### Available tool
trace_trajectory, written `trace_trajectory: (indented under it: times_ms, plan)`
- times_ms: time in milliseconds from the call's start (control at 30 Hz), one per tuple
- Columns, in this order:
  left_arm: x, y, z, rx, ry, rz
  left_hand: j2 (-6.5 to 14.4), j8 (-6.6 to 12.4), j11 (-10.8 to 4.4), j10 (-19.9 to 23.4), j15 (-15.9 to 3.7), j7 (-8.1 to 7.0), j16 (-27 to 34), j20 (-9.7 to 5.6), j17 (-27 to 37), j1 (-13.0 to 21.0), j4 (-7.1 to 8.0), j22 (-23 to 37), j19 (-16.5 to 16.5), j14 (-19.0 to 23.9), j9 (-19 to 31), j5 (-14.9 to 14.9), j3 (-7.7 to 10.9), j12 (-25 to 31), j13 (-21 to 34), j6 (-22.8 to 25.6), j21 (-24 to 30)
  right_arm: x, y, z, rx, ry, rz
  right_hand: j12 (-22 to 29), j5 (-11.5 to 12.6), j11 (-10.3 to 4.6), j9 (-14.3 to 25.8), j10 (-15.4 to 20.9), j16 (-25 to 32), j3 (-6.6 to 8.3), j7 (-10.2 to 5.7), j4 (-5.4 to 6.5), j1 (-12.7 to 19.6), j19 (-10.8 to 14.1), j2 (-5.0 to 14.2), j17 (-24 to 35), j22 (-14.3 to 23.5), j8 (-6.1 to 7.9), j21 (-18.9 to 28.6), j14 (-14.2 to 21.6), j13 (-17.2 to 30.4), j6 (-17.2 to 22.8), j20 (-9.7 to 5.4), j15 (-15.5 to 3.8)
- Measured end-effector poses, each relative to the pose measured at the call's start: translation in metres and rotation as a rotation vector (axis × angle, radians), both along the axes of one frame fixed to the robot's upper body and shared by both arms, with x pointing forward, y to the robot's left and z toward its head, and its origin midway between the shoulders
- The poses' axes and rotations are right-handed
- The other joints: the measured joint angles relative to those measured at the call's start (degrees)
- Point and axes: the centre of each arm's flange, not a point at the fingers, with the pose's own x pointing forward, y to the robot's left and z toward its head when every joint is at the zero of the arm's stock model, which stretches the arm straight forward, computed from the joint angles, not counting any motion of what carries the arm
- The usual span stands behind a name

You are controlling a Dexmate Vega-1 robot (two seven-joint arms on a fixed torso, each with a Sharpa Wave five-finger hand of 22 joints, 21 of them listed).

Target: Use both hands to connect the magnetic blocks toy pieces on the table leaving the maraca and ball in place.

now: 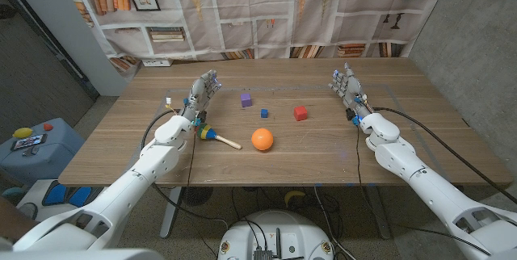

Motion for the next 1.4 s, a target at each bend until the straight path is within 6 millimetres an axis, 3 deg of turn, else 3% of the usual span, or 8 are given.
trace_trajectory:
  times_ms: [400, 567, 667, 967, 1167, 1400]
  plan:
    - [-0.014, 0.008, 0.014, 0.054, -0.012, 0.022, 1.9, 0.64, -1.27, 0.6, -0.36, -0.78, 0.0, -0.18, 0.3, 4.2, -6.81, -0.2, 0.2, 0.1, 0.0, -0.3, 1.98, 0.0, 0.1, 2.2, 0.0, -0.001, -0.002, -0.003, -0.012, 0.001, -0.012, 0.0, 0.0, 0.32, 0.0, 0.3, 0.0, 0.00, -0.10, 0.00, 0.0, 0.0, 0.00, -0.4, 0.0, 0.00, 0.2, 0.1, -0.2, 0.5, 0.00, -0.09]
    - [-0.020, 0.011, 0.019, 0.091, -0.001, 0.039, 1.5, 0.64, -1.76, 1.1, -0.74, -1.13, 0.0, -0.18, 0.3, 5.1, -8.69, -0.2, 0.2, 0.3, 0.0, -0.3, 2.41, 0.0, 0.2, 3.0, 0.0, -0.001, -0.001, -0.005, -0.010, 0.003, -0.011, 0.0, 0.0, 0.32, 0.0, 0.3, 0.0, 0.11, -0.10, -0.11, 0.0, 0.0, 0.00, -0.4, 0.0, 0.00, 0.2, 0.1, -0.4, 0.5, 0.00, -0.09]
    - [-0.024, 0.012, 0.023, 0.116, 0.002, 0.047, 1.3, 0.64, -1.76, 1.1, -1.05, -1.13, 0.0, 0.70, 0.3, 6.0, -9.94, -0.1, 0.1, 0.0, 0.0, -0.3, 2.61, 0.0, 0.2, 3.0, 0.0, 0.000, -0.001, -0.007, -0.007, 0.004, -0.009, 0.0, 0.0, 0.31, 0.0, 0.3, 0.0, 0.25, -0.10, -0.25, 0.0, 0.0, 0.00, -0.6, 0.0, 0.00, 0.2, 0.1, -0.4, 0.5, 0.00, -0.08]
    - [-0.032, 0.014, 0.035, 0.202, 0.018, 0.090, 1.0, 1.07, -1.98, 1.4, -1.04, -1.67, 0.0, 1.47, 0.3, 7.8, -12.05, 0.0, 0.0, 0.0, 0.0, -0.3, 3.14, 0.0, 0.2, 4.3, 0.0, 0.003, -0.001, -0.013, 0.002, 0.003, -0.003, 0.0, 0.1, 0.31, 0.0, 0.3, 0.2, 0.24, -0.10, -0.25, 0.0, -0.3, 0.00, -0.9, 0.0, 0.00, 0.2, 0.3, -0.7, 0.5, -0.23, -0.30]
    - [-0.039, 0.011, 0.048, 0.284, 0.016, 0.126, 0.5, 1.33, -2.24, 1.6, -1.04, -2.27, 0.0, 1.46, 0.3, 8.9, -12.53, 0.0, 0.0, 0.0, 0.0, -0.3, 3.16, 0.1, 0.2, 5.5, 0.0, 0.004, -0.001, -0.014, 0.012, -0.011, 0.003, 0.0, 0.2, 0.09, 0.0, 0.5, 0.2, 0.24, -0.31, -0.25, 0.0, -0.1, 0.00, -1.2, 0.0, 0.00, 0.2, 0.2, -0.7, 0.7, -0.96, -0.81]
    - [-0.045, 0.008, 0.060, 0.395, 0.027, 0.173, -0.2, 1.51, -2.47, 1.9, -0.30, -1.64, 0.0, 2.08, 0.3, 9.6, -13.01, 0.0, 0.0, 0.3, 0.0, -0.3, 3.16, 0.4, 0.2, 6.4, 0.0, 0.005, -0.002, -0.013, 0.010, -0.024, 0.003, 0.0, 0.2, 0.00, 0.0, 0.6, 0.2, 0.56, -0.41, -0.56, 0.0, -0.2, 0.00, -1.2, 0.0, 0.00, 0.2, 0.2, -1.0, 0.8, -1.05, -0.81]
